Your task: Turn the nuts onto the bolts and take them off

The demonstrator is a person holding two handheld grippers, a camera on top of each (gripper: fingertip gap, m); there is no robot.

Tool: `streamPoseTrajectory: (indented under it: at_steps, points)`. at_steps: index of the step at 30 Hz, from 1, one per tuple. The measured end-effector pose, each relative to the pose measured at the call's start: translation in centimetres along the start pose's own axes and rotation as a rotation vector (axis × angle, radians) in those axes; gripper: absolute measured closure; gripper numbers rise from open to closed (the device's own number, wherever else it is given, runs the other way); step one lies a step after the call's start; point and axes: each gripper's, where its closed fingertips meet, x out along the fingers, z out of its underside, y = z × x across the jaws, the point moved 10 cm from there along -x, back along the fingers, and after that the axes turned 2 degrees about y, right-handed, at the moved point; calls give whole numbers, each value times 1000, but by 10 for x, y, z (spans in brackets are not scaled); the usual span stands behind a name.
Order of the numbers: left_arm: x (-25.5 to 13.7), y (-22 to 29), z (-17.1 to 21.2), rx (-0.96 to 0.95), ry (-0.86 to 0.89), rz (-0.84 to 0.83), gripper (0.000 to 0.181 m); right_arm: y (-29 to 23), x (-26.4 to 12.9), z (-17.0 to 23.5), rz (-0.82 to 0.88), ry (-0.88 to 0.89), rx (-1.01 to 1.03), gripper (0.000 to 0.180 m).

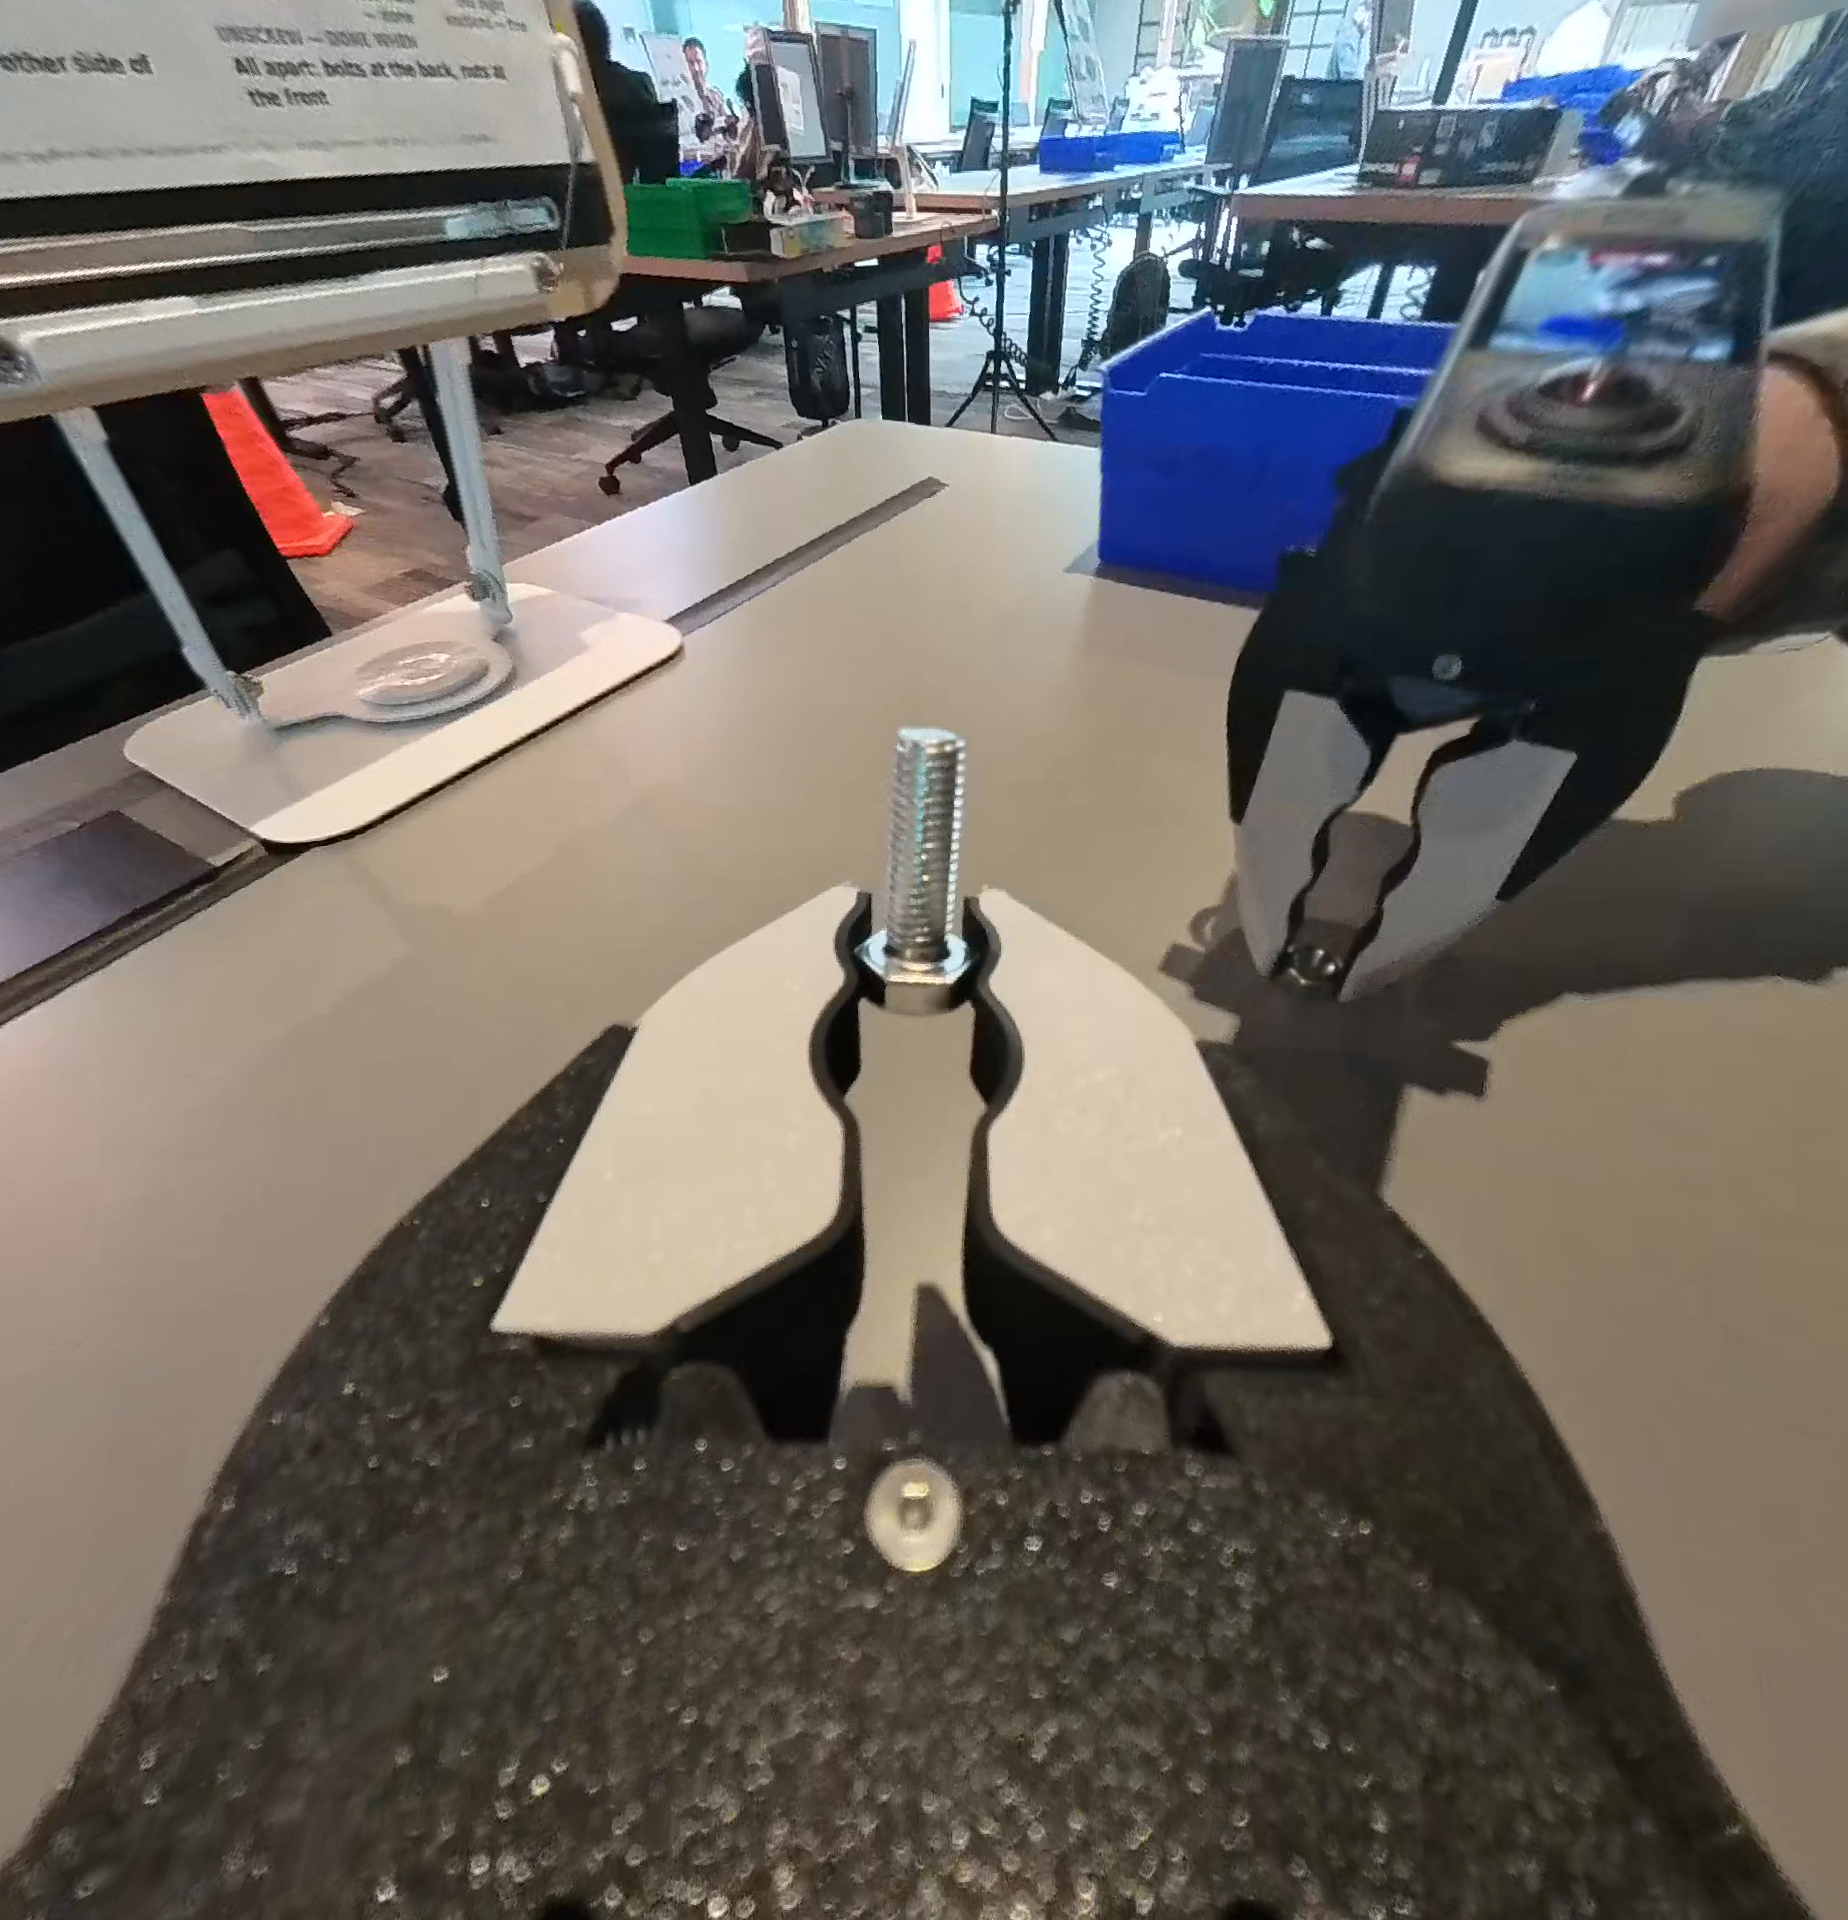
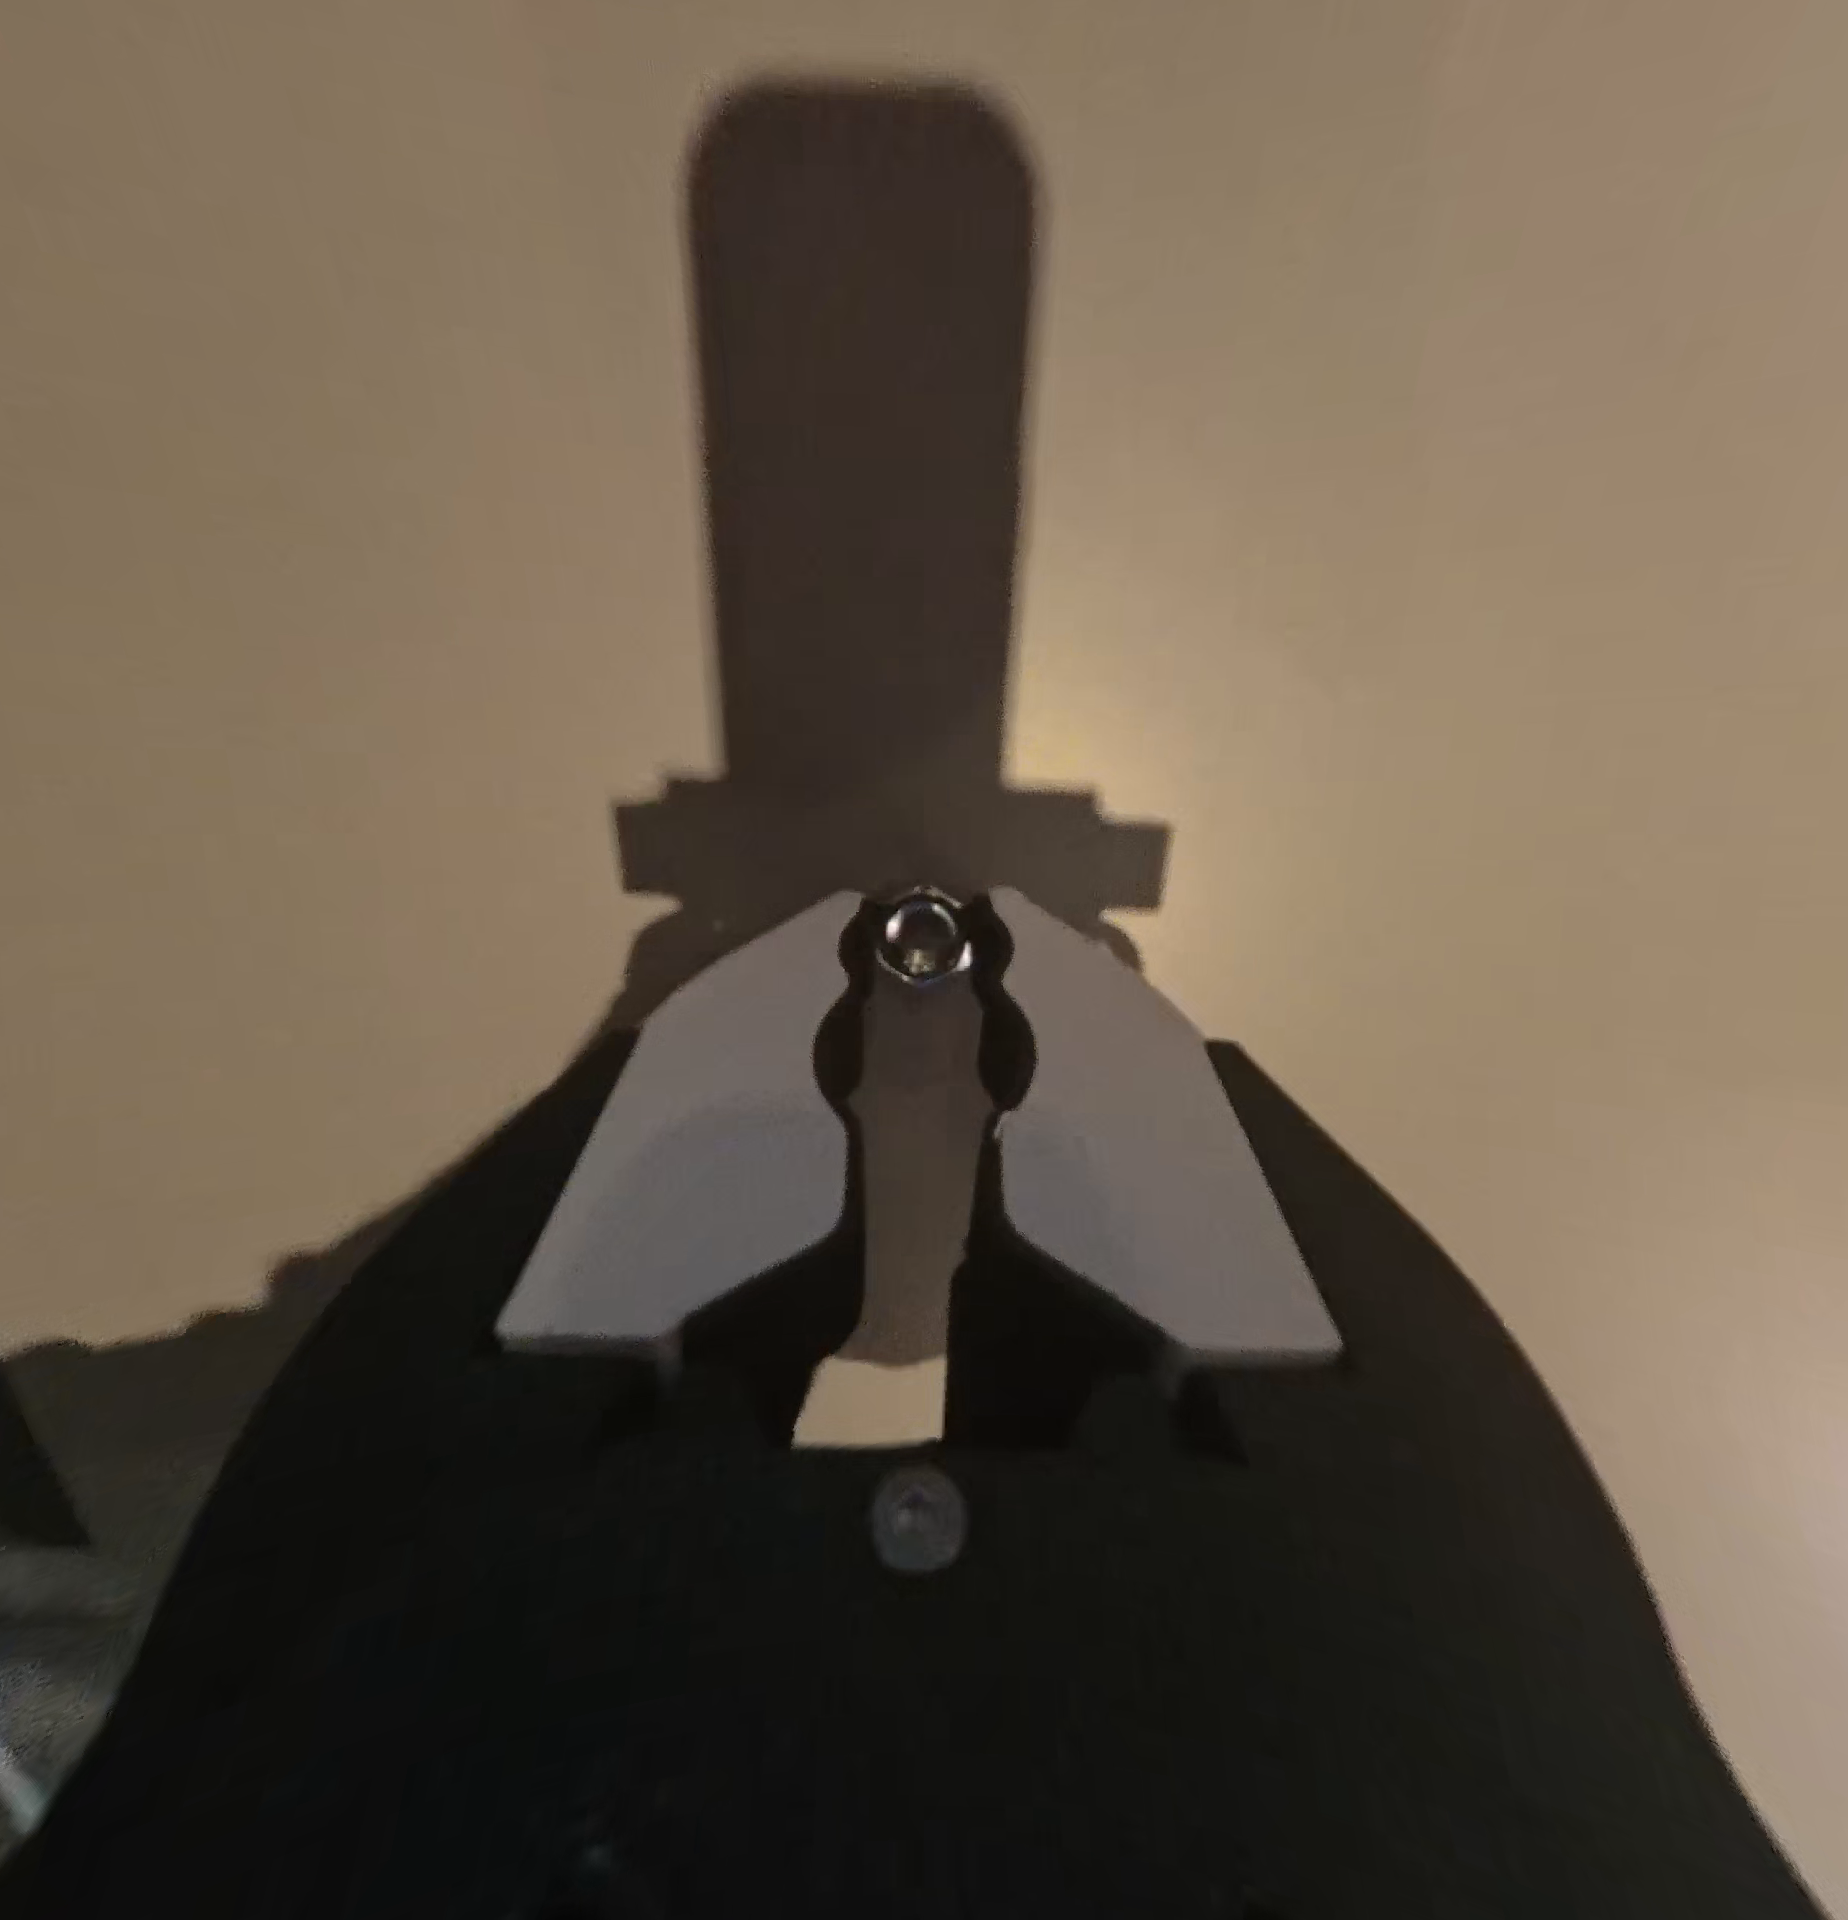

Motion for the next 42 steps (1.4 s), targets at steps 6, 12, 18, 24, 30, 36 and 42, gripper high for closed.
streamPoseTrajectory:
  at_steps: [6, 12, 18, 24, 30, 36, 42]
  points:
    - [1, 0, 1, -3, -5, 12, 165, 1, 1, 1, -13, 36, -50, 160]
    - [2, 3, 0, 5, -3, 22, 165, -1, 1, 3, -2, 69, -87, 149]
    - [2, 2, 0, 5, 2, 21, 165, -7, -17, 4, 26, 48, -220, 156]
    - [2, 3, 0, 11, 0, 23, 164, -8, -14, -2, 25, -21, -322, 158]
    - [2, 2, 0, 8, -2, 19, 165, -7, -5, -9, -14, -71, -360, 157]
    - [1, 1, 0, 5, -2, 13, 164, -5, 1, -8, -36, -92, -349, 161]
    - [2, 3, 0, 10, -8, 29, 164, 0, -7, -3, -24, -72, -290, 162]
